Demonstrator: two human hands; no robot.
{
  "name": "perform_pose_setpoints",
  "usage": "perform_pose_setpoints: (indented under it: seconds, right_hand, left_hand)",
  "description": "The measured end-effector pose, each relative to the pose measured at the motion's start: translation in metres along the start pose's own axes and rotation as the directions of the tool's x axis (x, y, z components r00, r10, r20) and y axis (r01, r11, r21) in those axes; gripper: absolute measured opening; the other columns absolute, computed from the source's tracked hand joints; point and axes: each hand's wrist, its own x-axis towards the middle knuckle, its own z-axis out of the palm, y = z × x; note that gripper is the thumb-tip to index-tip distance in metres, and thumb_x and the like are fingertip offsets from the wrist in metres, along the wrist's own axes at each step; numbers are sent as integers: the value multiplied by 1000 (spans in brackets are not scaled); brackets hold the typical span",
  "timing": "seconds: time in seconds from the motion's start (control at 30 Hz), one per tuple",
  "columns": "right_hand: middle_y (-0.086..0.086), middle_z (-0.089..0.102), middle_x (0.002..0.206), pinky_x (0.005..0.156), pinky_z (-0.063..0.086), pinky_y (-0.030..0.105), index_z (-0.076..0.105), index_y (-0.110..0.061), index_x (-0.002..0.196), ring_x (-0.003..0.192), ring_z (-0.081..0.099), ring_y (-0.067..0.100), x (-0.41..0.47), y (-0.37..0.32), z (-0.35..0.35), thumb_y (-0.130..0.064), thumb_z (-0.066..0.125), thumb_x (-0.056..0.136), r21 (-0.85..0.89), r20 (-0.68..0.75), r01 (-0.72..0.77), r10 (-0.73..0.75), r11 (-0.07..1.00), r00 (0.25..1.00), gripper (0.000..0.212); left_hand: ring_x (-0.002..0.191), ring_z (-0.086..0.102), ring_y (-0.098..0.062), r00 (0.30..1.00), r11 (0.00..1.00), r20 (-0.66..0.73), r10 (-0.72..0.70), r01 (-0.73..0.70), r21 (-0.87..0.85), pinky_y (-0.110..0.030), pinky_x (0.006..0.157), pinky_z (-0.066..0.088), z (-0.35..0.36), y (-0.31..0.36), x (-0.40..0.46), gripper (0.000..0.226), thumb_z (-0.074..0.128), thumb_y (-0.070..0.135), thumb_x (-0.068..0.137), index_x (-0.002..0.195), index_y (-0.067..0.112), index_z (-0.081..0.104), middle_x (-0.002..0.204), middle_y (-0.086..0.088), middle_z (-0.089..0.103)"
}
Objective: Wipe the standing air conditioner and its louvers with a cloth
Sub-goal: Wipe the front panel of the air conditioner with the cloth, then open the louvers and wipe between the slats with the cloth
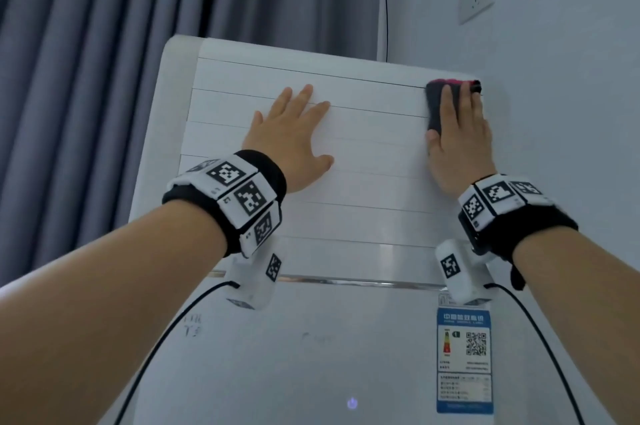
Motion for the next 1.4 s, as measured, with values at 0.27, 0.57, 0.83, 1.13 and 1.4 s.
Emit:
perform_pose_setpoints:
  seconds: [0.27, 0.57, 0.83, 1.13, 1.4]
  right_hand:
    - [2, -10, 157, 115, -1, 44, -3, -21, 147, 144, -9, 19, -21, -94, 21, -19, 34, 95, 72, 44, 280, -284, 957, 958, 64]
    - [8, 23, 152, 114, 11, 31, 33, -9, 140, 142, 16, 23, -19, -127, 9, 10, 40, 87, 342, -52, 346, -350, 874, 935, 57]
    - [1, 28, 151, 111, 12, 20, 36, -13, 139, 141, 21, 17, -19, -171, 4, 10, 40, 87, 324, 20, 487, -520, 811, 854, 57]
    - [6, 41, 144, 111, 26, 27, 45, -8, 133, 135, 35, 22, -20, -187, 2, 15, 44, 81, 278, -96, 534, -530, 799, 843, 58]
    - [6, 43, 142, 109, 32, 34, 46, -10, 133, 130, 40, 22, -16, -190, 0, 12, 45, 82, 244, -43, 562, -571, 790, 820, 55]
  left_hand:
    - [146, 3, -15, 996, 997, 55, 75, -75, -8, -45, 116, 18, -20, -15, -10, 75, 57, 36, 83, 147, 27, 18, 159, 3, 5]
    - [143, 14, -13, 995, 994, 6, 103, -103, 38, -33, 112, 21, -66, -92, -20, 67, 56, 26, 85, 145, 25, 26, 157, 5, 15]
    - [142, 17, -10, 990, 988, -59, 127, -121, 99, -36, 114, 25, -68, -129, 15, 61, 55, 32, 89, 144, 23, 32, 156, 7, 20]
    - [124, 44, -17, 952, 970, -209, 225, -198, 142, -36, 99, 38, -72, -138, 35, 40, 62, 41, 83, 121, 28, 61, 134, 7, 51]
    - [118, 50, -19, 931, 918, -216, 295, -214, 333, -37, 92, 34, -79, -134, 39, 30, 50, 39, 92, 117, 29, 64, 128, 5, 53]
